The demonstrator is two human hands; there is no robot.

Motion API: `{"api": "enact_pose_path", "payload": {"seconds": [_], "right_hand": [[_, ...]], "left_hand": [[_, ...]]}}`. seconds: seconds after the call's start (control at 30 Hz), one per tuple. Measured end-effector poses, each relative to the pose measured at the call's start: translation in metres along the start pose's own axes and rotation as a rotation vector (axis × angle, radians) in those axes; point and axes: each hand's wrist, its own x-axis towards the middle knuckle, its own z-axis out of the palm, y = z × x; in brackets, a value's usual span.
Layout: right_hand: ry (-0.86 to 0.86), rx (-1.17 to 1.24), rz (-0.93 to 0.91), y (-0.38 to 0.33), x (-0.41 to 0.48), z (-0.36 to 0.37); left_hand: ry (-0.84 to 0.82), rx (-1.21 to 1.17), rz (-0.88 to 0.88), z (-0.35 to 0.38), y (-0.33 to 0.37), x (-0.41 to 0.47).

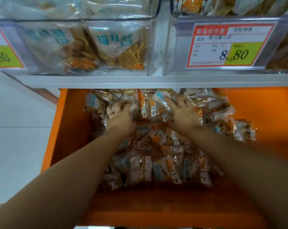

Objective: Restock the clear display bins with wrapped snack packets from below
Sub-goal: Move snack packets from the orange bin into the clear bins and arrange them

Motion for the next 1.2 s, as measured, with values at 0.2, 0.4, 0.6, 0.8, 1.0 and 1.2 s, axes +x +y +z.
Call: {"api": "enact_pose_path", "payload": {"seconds": [0.2, 0.4, 0.6, 0.8, 1.0, 1.2], "right_hand": [[0.175, -0.015, -0.068, -0.006, -0.016, 0.0], [0.19, 0.37, 0.115, 0.008, 0.005, 0.0], [0.105, 0.29, 0.144, 0.006, -0.002, -0.005], [0.165, 0.648, 0.35, 0.008, -0.001, -0.009], [-0.114, 0.638, 0.287, 0.01, 0.002, -0.001], [-0.298, 0.826, 0.199, 0.002, -0.01, -0.014]], "left_hand": [[-0.084, -0.118, 0.016, -0.003, -0.018, 0.002], [-0.163, -0.242, 0.07, -0.001, -0.026, 0.01], [-0.339, -0.616, 0.032, -0.006, -0.009, -0.002], [-0.279, -0.882, -0.041, 0.004, 0.005, -0.006], [-0.365, -0.858, 0.051, 0.007, 0.01, -0.005], [-0.34, -0.804, 0.075, 0.007, 0.014, -0.009]]}}
